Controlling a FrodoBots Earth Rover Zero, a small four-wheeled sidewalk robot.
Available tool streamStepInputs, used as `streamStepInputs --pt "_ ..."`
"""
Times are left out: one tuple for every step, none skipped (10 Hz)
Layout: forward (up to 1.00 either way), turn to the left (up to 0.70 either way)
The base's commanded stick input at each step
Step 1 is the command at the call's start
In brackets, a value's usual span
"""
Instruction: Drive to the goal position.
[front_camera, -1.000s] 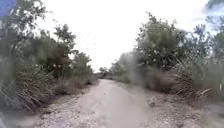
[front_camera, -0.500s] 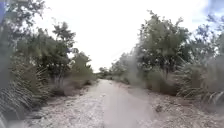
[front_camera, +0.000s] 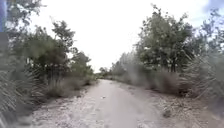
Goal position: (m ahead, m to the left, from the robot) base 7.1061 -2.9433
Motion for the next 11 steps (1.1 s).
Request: streamStepInputs --pt "0.45 0.0" --pt "0.45 0.0" --pt "0.45 0.0" --pt "0.45 0.0" --pt "0.45 0.0" --pt "0.45 0.0" --pt "0.45 0.0" --pt "0.45 0.0" --pt "0.45 0.0" --pt "0.45 0.0" --pt "0.45 0.0"
